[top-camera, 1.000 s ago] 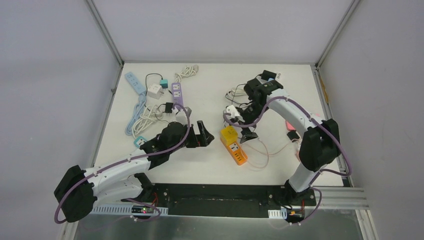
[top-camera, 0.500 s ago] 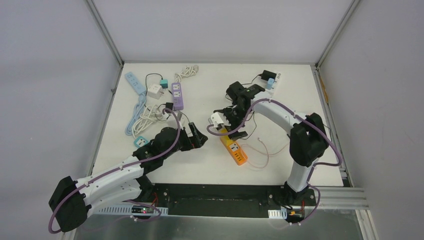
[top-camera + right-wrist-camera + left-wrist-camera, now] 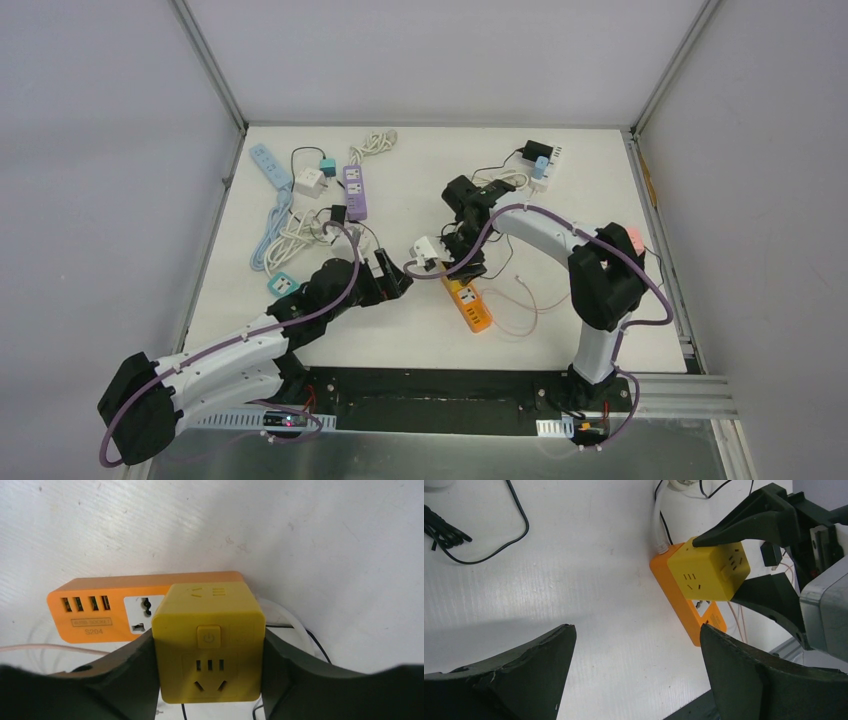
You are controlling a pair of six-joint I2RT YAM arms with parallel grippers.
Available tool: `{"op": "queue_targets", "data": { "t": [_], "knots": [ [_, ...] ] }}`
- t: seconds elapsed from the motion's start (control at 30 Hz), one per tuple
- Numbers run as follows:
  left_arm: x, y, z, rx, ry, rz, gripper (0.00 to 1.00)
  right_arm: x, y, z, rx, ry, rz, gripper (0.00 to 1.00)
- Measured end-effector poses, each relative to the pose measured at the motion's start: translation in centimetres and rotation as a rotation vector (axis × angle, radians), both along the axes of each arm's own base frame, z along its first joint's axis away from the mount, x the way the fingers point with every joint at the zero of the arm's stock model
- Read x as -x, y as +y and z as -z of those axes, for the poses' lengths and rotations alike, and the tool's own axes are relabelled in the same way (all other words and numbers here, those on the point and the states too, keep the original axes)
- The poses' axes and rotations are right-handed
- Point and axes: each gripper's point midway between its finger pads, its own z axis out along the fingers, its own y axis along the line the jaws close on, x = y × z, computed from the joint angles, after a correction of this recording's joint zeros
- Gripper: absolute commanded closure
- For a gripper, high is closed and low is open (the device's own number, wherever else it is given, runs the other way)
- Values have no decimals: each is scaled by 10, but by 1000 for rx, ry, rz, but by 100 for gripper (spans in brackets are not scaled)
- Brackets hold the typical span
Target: Pull the plug off the socket
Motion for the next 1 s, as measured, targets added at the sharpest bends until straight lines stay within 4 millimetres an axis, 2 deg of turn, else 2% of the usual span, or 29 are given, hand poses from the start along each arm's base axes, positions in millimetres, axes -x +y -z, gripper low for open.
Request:
{"op": "queue_targets", "data": {
  "t": [0.1,0.27,0.67,1.0],
  "knots": [
    [2,0,8,16,18,-6,3,-1,1,0,2,5,35,79],
    [2,-3,17,61,44,-14,3,-3,4,0,-10,31,151,99],
    [1,-33,35,172,126,39,3,-19,4,-2,-158,167,509,100],
    [0,-55,45,172,190,109,2,-48,0,-4,-252,254,718,100]
  ]
}}
